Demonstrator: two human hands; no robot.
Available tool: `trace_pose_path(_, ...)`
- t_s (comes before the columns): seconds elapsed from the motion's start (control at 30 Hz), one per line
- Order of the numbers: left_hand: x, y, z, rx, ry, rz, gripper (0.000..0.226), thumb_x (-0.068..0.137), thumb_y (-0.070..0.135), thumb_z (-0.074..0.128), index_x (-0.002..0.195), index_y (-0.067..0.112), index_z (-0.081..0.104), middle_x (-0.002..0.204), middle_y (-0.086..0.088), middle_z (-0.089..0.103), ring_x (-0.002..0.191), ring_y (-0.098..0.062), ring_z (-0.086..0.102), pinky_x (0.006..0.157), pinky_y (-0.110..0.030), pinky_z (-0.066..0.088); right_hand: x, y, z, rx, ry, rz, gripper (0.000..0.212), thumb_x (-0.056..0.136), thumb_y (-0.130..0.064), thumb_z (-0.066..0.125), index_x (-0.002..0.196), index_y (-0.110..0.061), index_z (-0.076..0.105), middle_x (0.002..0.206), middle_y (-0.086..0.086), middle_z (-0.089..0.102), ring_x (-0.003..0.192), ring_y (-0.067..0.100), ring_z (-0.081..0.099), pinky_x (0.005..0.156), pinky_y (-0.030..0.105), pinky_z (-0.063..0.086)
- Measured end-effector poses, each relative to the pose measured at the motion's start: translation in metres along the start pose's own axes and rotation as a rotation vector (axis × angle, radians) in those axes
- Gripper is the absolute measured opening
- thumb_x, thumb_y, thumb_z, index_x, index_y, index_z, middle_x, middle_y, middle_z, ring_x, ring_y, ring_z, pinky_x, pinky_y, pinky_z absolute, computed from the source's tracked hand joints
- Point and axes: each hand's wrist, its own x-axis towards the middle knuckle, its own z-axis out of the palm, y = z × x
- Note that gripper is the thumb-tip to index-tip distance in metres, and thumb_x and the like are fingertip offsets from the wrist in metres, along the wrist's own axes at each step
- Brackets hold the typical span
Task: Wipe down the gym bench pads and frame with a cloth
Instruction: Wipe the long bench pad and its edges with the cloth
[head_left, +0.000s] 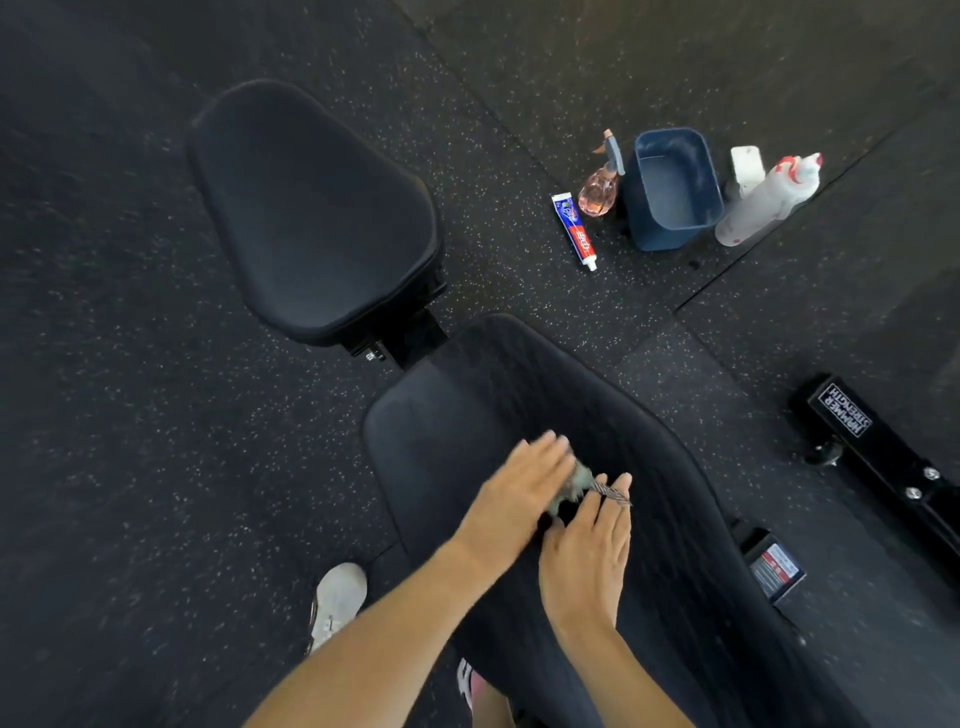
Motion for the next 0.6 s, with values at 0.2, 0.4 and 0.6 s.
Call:
trace_pose_path(0.2, 0.007, -0.057, -0.049, -0.034, 0.044, -0.159, 0.058, 0.071, -0.012, 0.043, 0.125, 0.0, 0.06, 0.134, -0.016, 0.055, 0.127, -0.034, 0.049, 0.113, -0.032, 0.024, -0.008, -0.001, 0.003, -0.025, 0.023, -0.025, 0.065, 0.099, -0.011, 0.042, 0.152, -0.003, 0.004, 0.16, 0.016, -0.007, 0.148, 0.029, 0.009, 0.12, 0.04, 0.02)
trace_pose_path(0.4, 0.019, -0.094, -0.079, -0.005, 0.205, -0.581, 0.068, 0.084, -0.019, 0.042, 0.145, 0.012, 0.04, 0.154, -0.002, 0.03, 0.145, -0.015, 0.02, 0.115, -0.031, 0.023, -0.021, -0.002, 0.009, -0.029, -0.005, -0.027, 0.084, 0.087, 0.008, 0.05, 0.153, -0.004, 0.0, 0.16, 0.016, -0.013, 0.148, 0.028, 0.005, 0.12, 0.038, 0.018)
trace_pose_path(0.6, -0.015, -0.017, -0.023, 0.061, 0.124, -0.318, 0.058, 0.076, -0.014, 0.041, 0.132, -0.002, 0.053, 0.139, -0.016, 0.051, 0.133, -0.031, 0.042, 0.119, -0.034, 0.013, -0.041, 0.008, 0.01, -0.041, -0.068, 0.021, 0.087, 0.088, 0.004, 0.053, 0.153, -0.005, -0.006, 0.159, 0.015, -0.018, 0.149, 0.027, -0.003, 0.121, 0.035, 0.012)
